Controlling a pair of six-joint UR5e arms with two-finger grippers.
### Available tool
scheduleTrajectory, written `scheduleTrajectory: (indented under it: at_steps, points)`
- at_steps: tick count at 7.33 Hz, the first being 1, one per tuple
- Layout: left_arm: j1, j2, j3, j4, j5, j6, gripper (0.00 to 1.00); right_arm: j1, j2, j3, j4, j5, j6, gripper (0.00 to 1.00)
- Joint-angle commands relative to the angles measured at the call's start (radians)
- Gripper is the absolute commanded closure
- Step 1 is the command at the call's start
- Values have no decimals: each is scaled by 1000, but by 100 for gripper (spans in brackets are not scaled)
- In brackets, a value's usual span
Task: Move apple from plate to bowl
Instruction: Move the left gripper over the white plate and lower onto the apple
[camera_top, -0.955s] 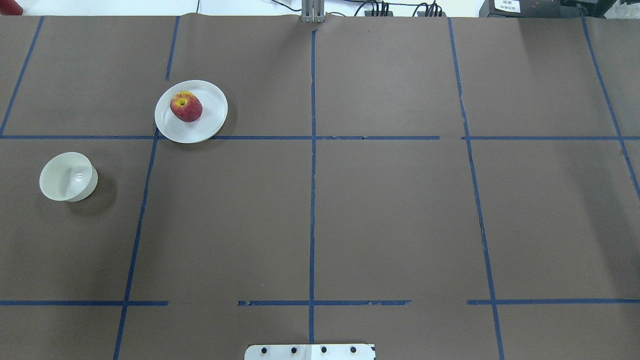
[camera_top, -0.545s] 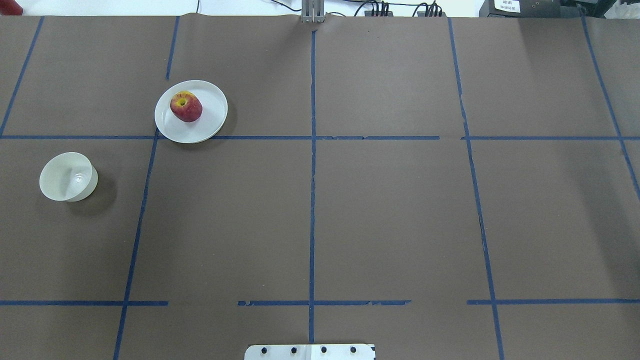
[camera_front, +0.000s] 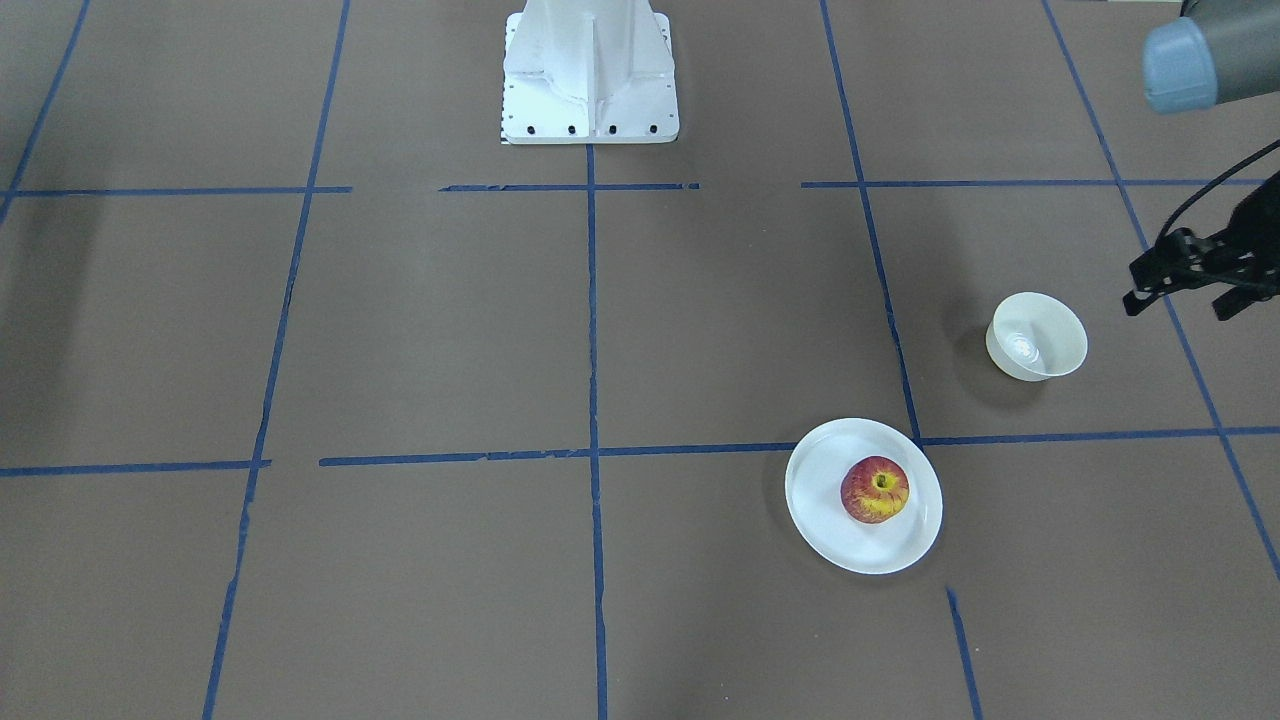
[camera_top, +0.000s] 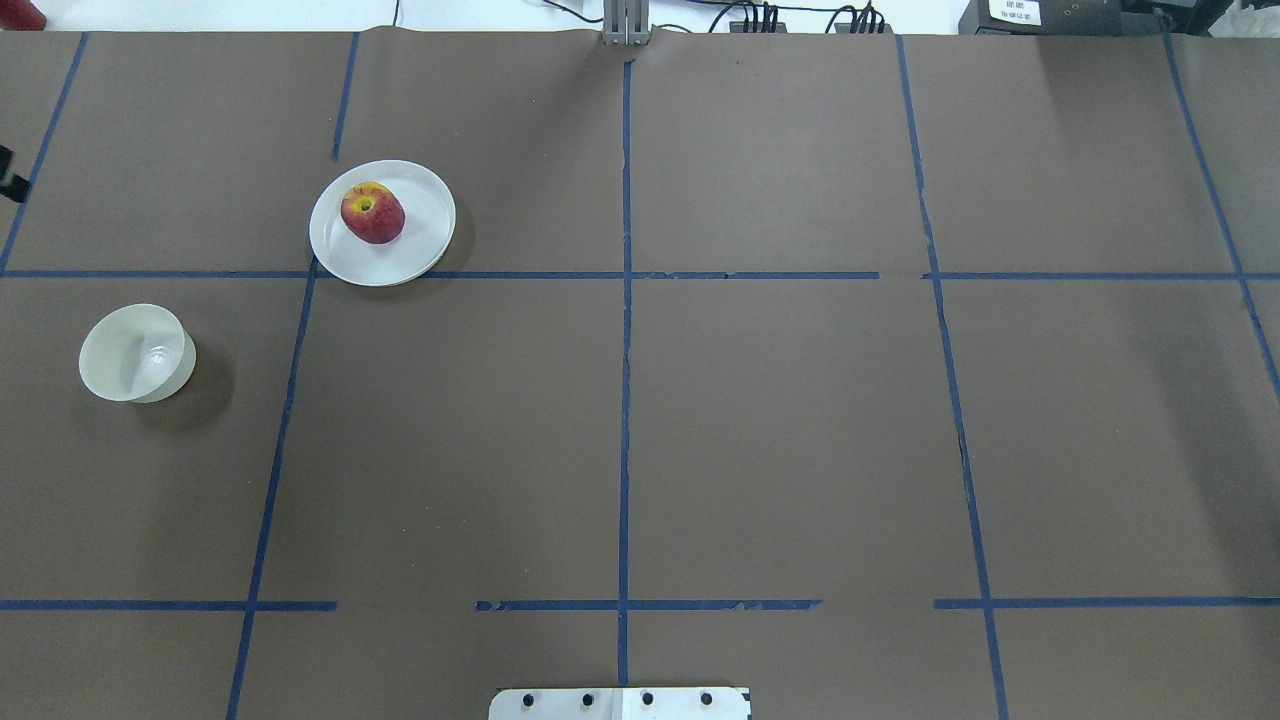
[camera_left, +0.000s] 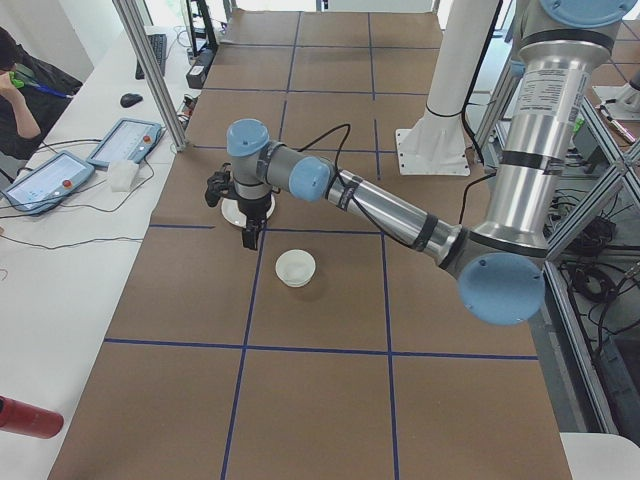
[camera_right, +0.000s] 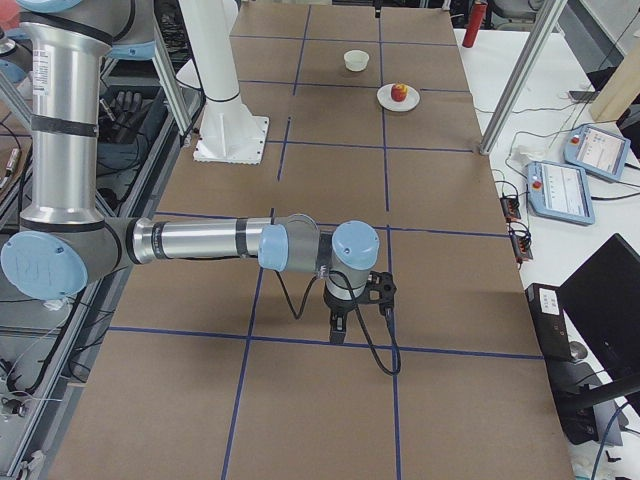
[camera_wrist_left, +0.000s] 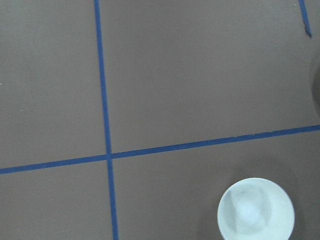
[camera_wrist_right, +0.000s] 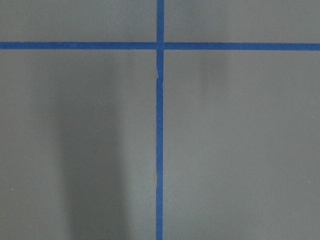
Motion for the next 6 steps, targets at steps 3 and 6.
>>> scheduleTrajectory:
  at_steps: [3,6]
  points:
    - [131,-328,350,-7,55,-174,0,0,0,0,0,0,0,0]
    - [217,-465,542,-177,57,-390,0,0,0,0,0,0,0,0]
